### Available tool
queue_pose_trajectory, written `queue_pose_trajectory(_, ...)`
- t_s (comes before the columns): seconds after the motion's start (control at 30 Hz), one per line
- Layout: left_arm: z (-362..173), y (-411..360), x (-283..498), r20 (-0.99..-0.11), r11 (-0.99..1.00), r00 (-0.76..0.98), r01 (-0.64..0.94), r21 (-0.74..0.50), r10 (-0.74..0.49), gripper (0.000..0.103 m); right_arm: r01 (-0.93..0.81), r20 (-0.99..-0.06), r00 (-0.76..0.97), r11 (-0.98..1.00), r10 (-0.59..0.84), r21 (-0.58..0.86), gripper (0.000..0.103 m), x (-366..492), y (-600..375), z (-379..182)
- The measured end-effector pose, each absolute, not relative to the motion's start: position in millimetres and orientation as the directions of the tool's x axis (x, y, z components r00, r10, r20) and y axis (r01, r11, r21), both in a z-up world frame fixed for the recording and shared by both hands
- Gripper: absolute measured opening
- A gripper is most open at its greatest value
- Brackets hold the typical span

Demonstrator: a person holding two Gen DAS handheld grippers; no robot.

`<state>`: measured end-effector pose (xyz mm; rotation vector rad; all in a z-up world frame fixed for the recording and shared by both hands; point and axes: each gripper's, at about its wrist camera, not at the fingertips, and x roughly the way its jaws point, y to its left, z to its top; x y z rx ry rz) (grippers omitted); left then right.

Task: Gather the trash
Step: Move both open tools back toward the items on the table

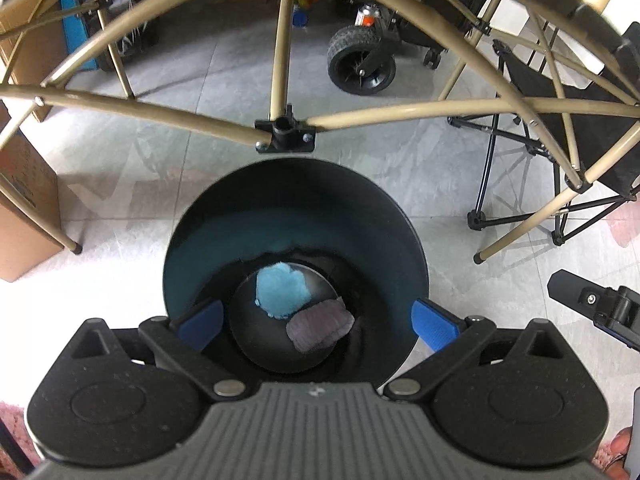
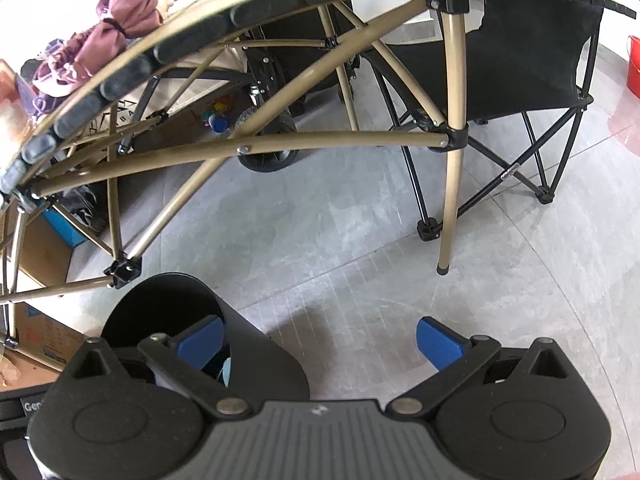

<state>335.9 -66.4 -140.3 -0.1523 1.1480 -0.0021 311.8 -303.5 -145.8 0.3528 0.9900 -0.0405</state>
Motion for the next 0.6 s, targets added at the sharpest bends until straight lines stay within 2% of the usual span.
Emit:
queue_pose_trajectory(0.3, -101.0, -62.0, 317.6, -0.844, 0.992, 0.532, -0.061, -0.115, -0.065, 0.103, 0.124, -0.748, 0.644, 0.944, 0.159, 0.307, 0.103, 297.4, -300.0, -113.7)
queue_pose_trajectory(0.6, -46.1, -53.2, 299.1, -0.742, 0.993, 0.668, -0.046, -0.112, -0.053, 0.103, 0.006, -0.544, 0.819, 0.947, 0.181, 0.323, 0.103, 276.9, -293.9, -63.5)
